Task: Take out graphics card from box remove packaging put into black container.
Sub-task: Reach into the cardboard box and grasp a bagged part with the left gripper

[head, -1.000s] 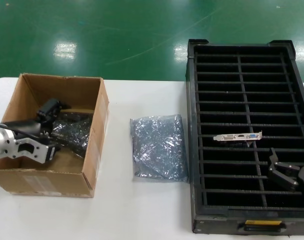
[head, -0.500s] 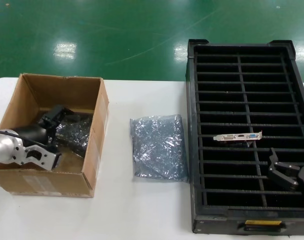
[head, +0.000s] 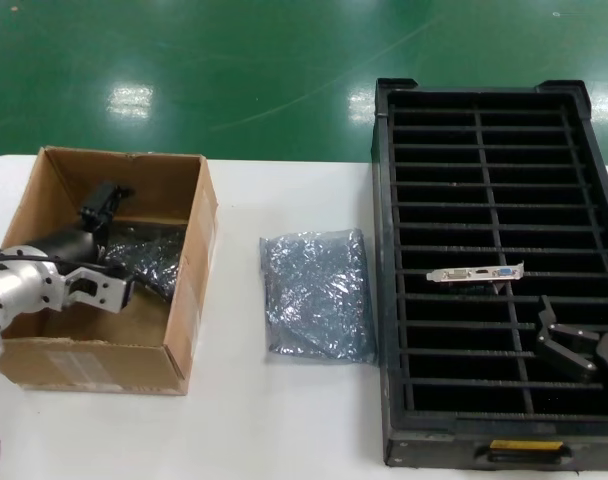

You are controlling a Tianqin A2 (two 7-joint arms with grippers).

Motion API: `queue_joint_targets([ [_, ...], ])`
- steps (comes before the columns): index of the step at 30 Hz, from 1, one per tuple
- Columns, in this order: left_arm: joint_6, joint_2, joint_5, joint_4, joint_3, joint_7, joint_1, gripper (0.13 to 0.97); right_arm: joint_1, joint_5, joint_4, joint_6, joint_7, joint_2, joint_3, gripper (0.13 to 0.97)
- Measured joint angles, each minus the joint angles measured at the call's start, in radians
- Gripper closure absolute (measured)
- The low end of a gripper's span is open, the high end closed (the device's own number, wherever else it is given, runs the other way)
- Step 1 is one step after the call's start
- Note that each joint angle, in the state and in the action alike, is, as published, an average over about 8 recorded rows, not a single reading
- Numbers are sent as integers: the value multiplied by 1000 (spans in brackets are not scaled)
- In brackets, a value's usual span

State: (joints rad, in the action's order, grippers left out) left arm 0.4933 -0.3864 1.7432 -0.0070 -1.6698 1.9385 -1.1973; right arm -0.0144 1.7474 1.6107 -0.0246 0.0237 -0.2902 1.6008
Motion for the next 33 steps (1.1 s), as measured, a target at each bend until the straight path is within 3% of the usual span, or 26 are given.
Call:
queue_joint_targets([
  [4, 2, 4, 7, 0, 1, 1, 2, 132, 0, 0, 0, 0, 0, 0, 0, 129],
  [12, 67, -16, -93, 2, -107, -138, 3, 132, 0, 0, 0, 0, 0, 0, 0, 129],
  [17, 74, -21, -117, 2, -135, -162, 4, 132, 0, 0, 0, 0, 0, 0, 0, 129],
  [21, 47, -12, -86, 1, -107, -104, 12, 132, 0, 0, 0, 0, 0, 0, 0, 129],
  [27, -7, 7, -1, 0, -26, 34, 29, 132, 0, 0, 0, 0, 0, 0, 0, 129],
  [33, -27, 21, 67, 0, 40, 123, 42, 141, 0, 0, 0, 0, 0, 0, 0, 129],
])
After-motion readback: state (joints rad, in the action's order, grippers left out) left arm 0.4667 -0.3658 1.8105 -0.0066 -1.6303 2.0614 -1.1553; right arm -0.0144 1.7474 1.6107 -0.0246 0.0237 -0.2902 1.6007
